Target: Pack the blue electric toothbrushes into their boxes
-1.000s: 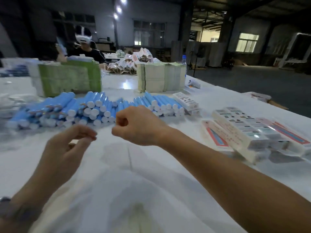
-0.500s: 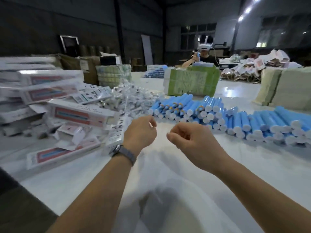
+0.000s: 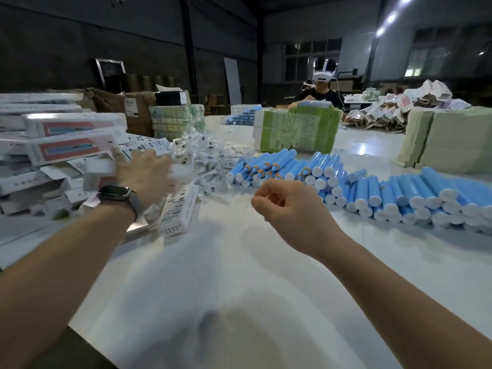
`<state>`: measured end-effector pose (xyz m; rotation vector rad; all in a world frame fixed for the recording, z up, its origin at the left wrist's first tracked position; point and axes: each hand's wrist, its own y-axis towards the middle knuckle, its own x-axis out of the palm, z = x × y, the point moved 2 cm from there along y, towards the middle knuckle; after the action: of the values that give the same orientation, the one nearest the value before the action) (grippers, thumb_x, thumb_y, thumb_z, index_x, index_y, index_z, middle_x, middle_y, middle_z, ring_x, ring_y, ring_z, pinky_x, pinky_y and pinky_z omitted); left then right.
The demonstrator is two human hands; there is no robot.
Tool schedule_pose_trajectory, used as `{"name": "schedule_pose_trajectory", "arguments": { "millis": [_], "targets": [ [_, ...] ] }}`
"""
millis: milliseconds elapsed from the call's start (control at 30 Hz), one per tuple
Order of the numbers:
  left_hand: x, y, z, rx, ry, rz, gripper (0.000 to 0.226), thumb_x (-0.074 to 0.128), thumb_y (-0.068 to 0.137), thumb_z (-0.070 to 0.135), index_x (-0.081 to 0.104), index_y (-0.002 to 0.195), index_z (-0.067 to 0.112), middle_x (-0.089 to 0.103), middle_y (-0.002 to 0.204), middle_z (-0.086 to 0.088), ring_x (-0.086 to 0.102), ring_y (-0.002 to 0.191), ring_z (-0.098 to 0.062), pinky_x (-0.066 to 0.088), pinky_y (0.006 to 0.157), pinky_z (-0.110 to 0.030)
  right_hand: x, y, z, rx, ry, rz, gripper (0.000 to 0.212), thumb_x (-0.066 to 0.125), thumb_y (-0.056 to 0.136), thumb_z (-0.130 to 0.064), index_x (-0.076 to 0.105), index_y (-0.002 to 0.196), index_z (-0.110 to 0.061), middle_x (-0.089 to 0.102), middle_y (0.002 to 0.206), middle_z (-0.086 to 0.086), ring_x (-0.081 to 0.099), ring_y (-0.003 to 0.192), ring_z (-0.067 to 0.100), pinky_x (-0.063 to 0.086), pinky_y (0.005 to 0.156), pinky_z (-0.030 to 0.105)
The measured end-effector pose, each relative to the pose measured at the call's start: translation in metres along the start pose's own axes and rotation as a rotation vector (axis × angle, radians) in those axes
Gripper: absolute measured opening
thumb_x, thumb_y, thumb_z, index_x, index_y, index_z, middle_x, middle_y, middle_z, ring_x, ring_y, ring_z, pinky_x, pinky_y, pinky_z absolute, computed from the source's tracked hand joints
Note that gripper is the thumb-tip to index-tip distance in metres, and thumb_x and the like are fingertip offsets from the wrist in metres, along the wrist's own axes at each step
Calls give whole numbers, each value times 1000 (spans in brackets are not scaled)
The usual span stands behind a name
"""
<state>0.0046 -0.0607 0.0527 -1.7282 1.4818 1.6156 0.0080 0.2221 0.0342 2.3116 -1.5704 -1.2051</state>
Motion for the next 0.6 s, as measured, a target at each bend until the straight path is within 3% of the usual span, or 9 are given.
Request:
{"name": "schedule_pose_trajectory", "arguments": {
  "millis": [67, 133, 200, 300, 400, 467, 600],
  "targets": [
    [-21, -7, 28, 113, -182, 127, 33, 62, 91, 29, 51, 122, 28, 49, 103, 0, 51, 96, -24, 43, 93, -50, -5, 2, 0, 0, -1, 32, 21, 63, 88, -26, 62, 67, -28, 59, 58, -14, 54, 58, 4, 46, 61, 27],
    [-46, -20, 63, 209, -418, 234, 33, 68, 88, 31, 48, 114, 25, 46, 95, 2, 49, 84, -20, 46, 70, -39, -14, 3, 1, 6, 0, 96, 22, 63, 87, -23, 61, 65, -26, 57, 54, -13, 51, 54, 4, 45, 60, 28],
    [-68, -40, 100, 283, -781, 243, 43, 74, 83, 40, 46, 114, 27, 53, 95, 4, 56, 80, -16, 51, 63, -34, -28, 5, 4, -3, -9, 225, 22, 63, 86, -20, 61, 64, -22, 54, 51, -11, 46, 51, 5, 41, 57, 28],
    [-84, -73, 151, 308, -1428, 64, 45, 80, 79, 47, 45, 102, 32, 65, 81, 9, 68, 71, -8, 58, 57, -27, -55, 6, 9, -26, 0, 464, 18, 58, 81, -23, 63, 65, -16, 58, 55, -3, 47, 51, 7, 39, 51, 27],
    [-75, -100, 190, 242, -1995, -182, 35, 80, 84, 24, 53, 104, 22, 70, 76, 8, 71, 69, -10, 59, 59, -25, -75, -1, 21, -8, 90, 594, 18, 51, 75, -24, 57, 60, -15, 54, 53, -5, 46, 50, 4, 38, 47, 22],
    [-64, -111, 203, 203, -2190, -294, 29, 75, 88, 18, 55, 110, 17, 70, 78, 2, 70, 69, -16, 57, 58, -26, -77, -8, 29, -18, 125, 588, 17, 50, 76, -18, 52, 60, -14, 47, 51, -9, 40, 49, 3, 34, 48, 20],
    [-45, -119, 210, 291, -2228, -457, 34, 68, 83, 40, 55, 113, 32, 74, 96, -9, 74, 85, -28, 60, 71, -41, -72, -16, 37, -70, 238, 495, 18, 52, 79, -9, 51, 62, -14, 45, 53, -13, 38, 50, 3, 35, 48, 19]
  ]
}}
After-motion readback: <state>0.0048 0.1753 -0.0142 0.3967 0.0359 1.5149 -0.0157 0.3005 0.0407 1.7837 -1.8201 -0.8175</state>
